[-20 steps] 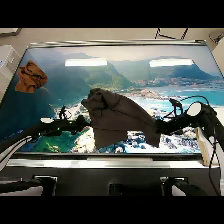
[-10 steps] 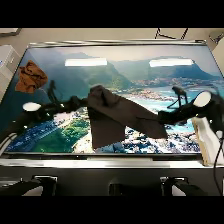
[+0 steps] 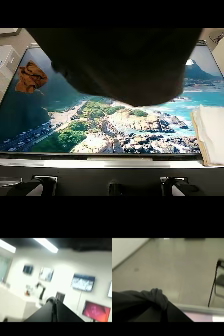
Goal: Fold the clothes and pants, and hang the long-sleeved shirts on hangers.
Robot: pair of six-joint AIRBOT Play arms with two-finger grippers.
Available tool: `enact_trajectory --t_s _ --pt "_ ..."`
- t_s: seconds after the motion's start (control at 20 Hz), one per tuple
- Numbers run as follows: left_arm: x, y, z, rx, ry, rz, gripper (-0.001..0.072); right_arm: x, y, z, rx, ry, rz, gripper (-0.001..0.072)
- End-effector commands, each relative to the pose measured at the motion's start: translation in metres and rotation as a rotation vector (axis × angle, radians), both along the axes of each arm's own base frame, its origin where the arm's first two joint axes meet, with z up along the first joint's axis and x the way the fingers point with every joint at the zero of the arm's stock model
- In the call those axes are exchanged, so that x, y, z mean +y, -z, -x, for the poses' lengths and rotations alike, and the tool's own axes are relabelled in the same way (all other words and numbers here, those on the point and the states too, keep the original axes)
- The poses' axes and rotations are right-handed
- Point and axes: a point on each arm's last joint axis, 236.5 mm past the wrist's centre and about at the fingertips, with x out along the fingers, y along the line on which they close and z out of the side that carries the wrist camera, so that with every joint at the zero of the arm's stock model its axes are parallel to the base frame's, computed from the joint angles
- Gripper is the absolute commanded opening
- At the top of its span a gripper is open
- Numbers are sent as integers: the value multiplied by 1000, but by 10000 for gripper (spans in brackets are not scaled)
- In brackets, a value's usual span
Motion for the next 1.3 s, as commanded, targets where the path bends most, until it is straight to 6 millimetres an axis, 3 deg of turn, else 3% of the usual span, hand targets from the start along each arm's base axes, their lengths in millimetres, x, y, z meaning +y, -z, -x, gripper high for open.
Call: enact_trajectory --t_s 0.0,0.15,0.3,0.4,0.5,0.6,0.65,0.75,0.8,0.9,0.95,1.0,1.1,1.2,1.25 --pt "10 -58 85 -207 -38 25 19 -1 -92 83 -320 4 -57 35" --pt "14 -58 80 -200 -49 41 19 2 -83 85 -280 -3 -41 35" --pt "33 -60 63 -192 -110 105 19 8 -44 64 -116 -20 -2 35" --pt "51 -60 42 -191 -198 134 19 12 -2 41 47 -41 25 35" --pt "64 -52 9 -193 -326 94 19 15 54 11 251 -63 18 35" --pt "66 -32 -39 -144 -379 45 19 15 124 -26 483 -72 -55 35" --pt "66 -14 -73 -91 -378 34 20 15 164 -47 615 -70 -111 35" --pt "59 41 -155 33 -386 -28 21 15 246 -79 872 -54 -188 35" --pt "47 83 -199 124 -352 -76 21 15 284 -91 987 -50 -198 35" --pt "7 186 -266 346 -189 -190 20 16 357 -104 1211 -55 -194 35" --pt "-21 242 -284 480 -60 -231 20 16 391 -104 1327 -60 -188 35" --pt "-51 302 -292 635 91 -271 20 17 423 -98 1446 -67 -180 34" --pt "-102 408 -280 923 373 -339 20 18 468 -81 1648 -89 -167 34" --pt "-130 500 -256 1255 545 -367 20 17 494 -68 1779 -102 -153 34" --pt "-133 545 -244 1455 544 -379 22 17 503 -65 1813 -111 -144 34"
